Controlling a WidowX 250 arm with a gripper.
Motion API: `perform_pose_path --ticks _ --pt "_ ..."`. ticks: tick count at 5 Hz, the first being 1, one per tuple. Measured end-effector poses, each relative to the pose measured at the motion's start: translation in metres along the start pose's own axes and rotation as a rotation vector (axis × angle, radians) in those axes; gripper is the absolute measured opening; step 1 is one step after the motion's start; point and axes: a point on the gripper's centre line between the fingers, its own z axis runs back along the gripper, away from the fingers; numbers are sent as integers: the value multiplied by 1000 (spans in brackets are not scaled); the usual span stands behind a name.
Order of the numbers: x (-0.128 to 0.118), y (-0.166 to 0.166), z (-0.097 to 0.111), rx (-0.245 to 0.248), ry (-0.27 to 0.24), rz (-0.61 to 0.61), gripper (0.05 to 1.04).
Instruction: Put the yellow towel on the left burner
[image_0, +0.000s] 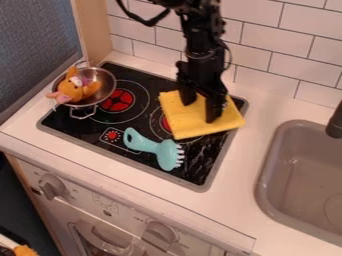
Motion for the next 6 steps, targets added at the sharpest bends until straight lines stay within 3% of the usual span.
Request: perform_pose_path --ticks 6 --pt "-44 146 1 29 -5 269 1001"
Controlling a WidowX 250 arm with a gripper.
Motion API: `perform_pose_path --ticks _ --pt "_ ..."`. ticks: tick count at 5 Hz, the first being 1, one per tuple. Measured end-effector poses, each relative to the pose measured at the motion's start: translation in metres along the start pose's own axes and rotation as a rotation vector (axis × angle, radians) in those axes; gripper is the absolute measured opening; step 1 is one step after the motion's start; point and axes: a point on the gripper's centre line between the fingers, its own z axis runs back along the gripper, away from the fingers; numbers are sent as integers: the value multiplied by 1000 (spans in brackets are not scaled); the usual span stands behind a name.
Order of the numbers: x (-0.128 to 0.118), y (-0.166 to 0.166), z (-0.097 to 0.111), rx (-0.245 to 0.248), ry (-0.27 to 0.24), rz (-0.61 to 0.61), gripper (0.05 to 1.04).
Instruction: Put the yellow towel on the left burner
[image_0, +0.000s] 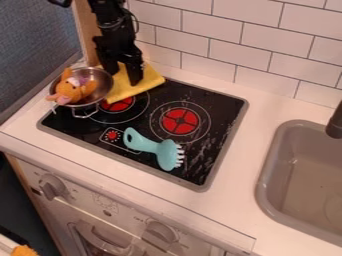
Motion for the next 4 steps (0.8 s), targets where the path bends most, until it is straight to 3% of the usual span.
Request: perform_pose_path --ticks 3,4 --pt "-1 -3 3 -24 -9 -8 999" --pt "-1 -5 32 -8 -46 -1 999"
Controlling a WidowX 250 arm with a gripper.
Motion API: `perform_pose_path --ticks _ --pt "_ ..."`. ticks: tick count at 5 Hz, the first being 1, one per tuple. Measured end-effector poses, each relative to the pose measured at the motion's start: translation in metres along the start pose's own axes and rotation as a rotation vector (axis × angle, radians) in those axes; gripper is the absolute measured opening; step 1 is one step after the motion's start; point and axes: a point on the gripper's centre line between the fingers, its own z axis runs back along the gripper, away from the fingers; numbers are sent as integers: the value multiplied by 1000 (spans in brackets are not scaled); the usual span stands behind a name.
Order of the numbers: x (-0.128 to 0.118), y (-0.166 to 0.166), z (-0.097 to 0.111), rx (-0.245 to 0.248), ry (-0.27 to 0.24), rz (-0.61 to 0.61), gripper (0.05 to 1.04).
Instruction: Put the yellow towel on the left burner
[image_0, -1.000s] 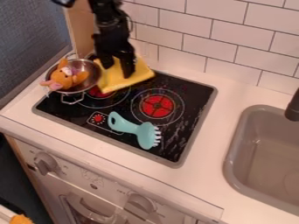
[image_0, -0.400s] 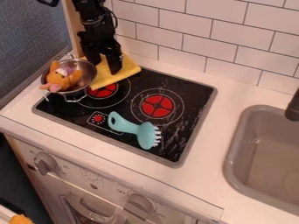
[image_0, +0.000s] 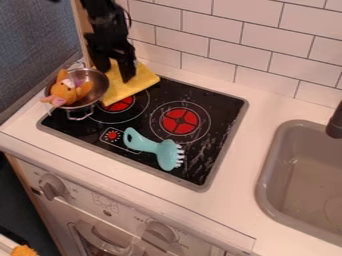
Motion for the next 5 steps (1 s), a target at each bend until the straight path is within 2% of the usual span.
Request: perform_pose_path --ticks 1,2,3,5 --pt "3 -2 30 21 -57 8 999" --pt "1 -7 52 34 -92 -3 999" --pt "0 -12 75 74 -138 0 999" --pt "1 -13 76 75 -142 2 999"
